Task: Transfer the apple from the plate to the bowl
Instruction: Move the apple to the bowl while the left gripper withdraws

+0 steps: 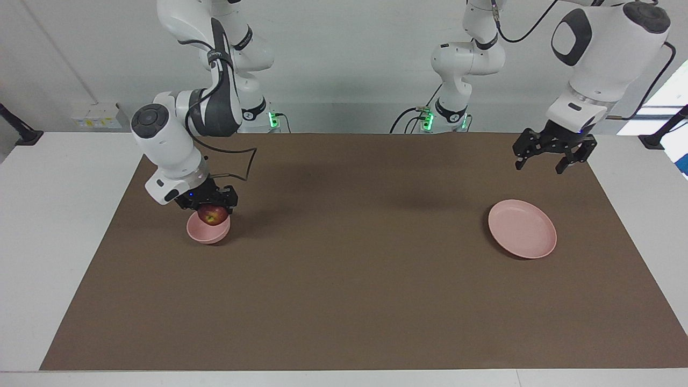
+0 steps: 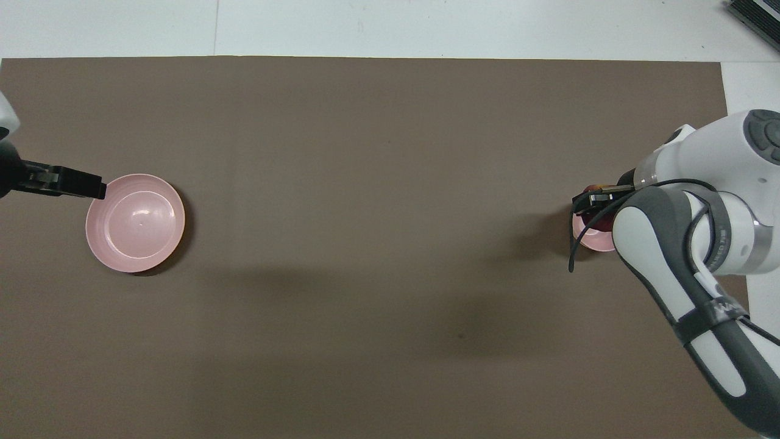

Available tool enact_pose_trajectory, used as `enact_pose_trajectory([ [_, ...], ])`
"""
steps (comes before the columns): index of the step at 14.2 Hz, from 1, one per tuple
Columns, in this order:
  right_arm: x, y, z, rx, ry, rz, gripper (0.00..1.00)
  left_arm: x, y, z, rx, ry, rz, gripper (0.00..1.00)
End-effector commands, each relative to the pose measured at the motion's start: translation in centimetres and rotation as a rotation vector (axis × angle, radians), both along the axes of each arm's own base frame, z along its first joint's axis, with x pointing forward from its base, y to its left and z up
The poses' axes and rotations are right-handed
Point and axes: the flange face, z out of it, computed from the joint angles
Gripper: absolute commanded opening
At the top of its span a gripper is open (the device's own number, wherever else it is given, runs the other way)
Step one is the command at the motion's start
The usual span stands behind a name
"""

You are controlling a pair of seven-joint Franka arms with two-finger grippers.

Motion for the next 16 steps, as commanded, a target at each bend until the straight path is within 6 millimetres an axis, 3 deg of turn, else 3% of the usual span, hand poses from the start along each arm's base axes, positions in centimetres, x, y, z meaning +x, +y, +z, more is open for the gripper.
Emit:
enact_pose_trajectory([
  [1, -0.3, -1.4, -1.3, -0.014, -0.007, 0.023, 0.0, 0.0, -0.1, 1.4, 0.025, 0.057, -0.014, 1.0],
  [3, -0.4, -2.1, -2.3, -0.015, -0.014, 0.042, 0.0, -0.3, -0.1, 2.7, 0.023, 0.05, -0.013, 1.0],
  [7, -1.1, -4.1, -4.1, -0.014, -0.016, 0.08, 0.0, -0.7, -0.1, 3.3, 0.022, 0.048, -0.008, 1.0],
  [16, -1.0, -3.7, -5.8, -0.014, 0.006, 0.074, 0.0, -1.3, 0.7, 3.4, 0.027, 0.062, 0.006, 1.0],
])
